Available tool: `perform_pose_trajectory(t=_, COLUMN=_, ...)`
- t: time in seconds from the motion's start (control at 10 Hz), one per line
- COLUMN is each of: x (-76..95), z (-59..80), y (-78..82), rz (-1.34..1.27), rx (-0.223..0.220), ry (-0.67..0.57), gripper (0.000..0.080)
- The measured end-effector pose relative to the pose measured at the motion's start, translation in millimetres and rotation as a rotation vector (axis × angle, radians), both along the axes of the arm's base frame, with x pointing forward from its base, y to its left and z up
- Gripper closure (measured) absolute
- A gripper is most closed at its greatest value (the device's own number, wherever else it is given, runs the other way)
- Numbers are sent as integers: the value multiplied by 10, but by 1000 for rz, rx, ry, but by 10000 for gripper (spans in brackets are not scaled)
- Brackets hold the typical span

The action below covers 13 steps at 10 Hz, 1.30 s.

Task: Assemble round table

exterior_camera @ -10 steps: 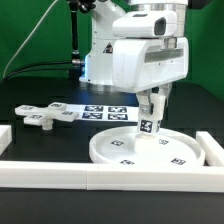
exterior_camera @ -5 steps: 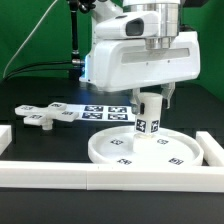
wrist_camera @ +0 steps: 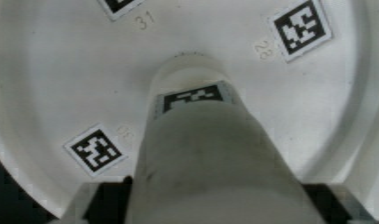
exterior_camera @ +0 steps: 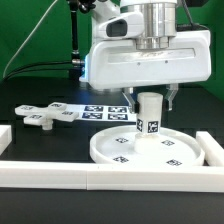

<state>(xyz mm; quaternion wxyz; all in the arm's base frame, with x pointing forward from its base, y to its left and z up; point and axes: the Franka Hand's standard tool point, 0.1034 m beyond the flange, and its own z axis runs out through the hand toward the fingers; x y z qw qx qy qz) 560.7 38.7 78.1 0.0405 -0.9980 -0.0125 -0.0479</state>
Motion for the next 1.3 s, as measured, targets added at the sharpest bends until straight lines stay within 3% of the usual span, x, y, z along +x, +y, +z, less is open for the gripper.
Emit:
perform_pose_trajectory(t=0.2, x=9, z=-6, y=-19, rz=-141, rx=20, ry=2, gripper=390)
perform_pose_trajectory(t=0.9, x=-10, z=-22, y=-56, rz=-1006, rx=137, ry=62, gripper=390)
perform_pose_trajectory(t=1.3, x=-14, z=-25, y=-62, rz=-1198, rx=173, ry=88, gripper=389)
